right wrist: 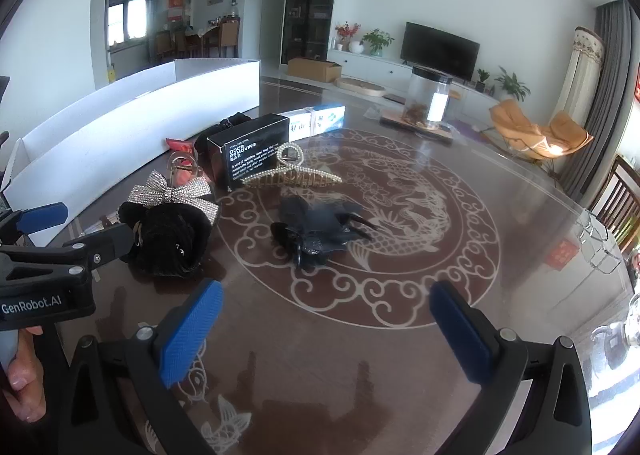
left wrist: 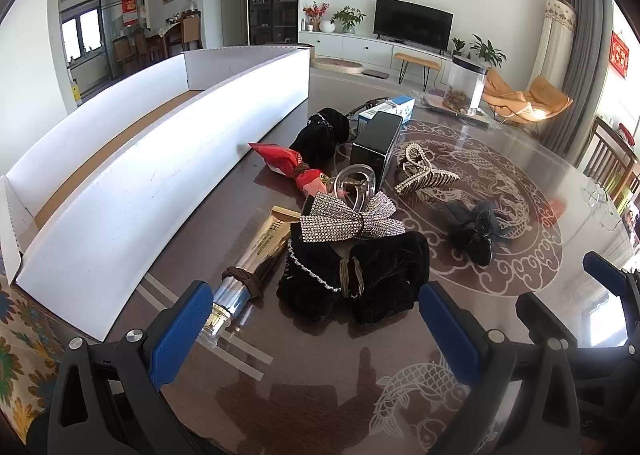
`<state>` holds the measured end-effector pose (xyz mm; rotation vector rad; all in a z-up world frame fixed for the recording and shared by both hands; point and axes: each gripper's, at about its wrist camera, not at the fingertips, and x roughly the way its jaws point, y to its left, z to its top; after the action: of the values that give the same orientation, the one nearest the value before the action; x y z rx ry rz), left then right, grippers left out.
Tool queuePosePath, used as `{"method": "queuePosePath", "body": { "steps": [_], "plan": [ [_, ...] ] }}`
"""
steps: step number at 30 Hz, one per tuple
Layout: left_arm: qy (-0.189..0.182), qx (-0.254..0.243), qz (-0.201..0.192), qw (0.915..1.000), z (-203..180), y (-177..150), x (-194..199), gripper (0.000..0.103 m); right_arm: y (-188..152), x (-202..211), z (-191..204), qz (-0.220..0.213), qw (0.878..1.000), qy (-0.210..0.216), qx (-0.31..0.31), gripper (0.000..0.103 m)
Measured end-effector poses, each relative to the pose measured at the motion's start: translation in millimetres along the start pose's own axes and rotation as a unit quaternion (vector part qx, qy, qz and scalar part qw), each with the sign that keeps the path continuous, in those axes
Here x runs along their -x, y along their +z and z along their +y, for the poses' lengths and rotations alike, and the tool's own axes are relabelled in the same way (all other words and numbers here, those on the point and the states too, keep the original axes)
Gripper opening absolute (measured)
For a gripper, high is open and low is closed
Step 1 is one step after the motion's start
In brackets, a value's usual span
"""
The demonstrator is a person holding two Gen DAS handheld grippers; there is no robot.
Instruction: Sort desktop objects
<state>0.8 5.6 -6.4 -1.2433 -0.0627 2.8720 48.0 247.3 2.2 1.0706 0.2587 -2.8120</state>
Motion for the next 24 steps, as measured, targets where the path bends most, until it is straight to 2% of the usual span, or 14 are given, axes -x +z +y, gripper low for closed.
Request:
{"method": "queuePosePath", "body": {
  "steps": [17, 24],
  "plan": [
    [-0.005, 0.008, 0.009, 0.9999, 3, -1, -4, 0.103, -1, -2, 3, 0.005, 1.000, 0.001, 0.005, 0.103],
    [-0.007, 0.010, 0.031, 0.9995, 3, -2, -10, 0.103, -6, -10, -3, 0.021, 1.000, -0.005, 0.001, 0.103]
  ]
}}
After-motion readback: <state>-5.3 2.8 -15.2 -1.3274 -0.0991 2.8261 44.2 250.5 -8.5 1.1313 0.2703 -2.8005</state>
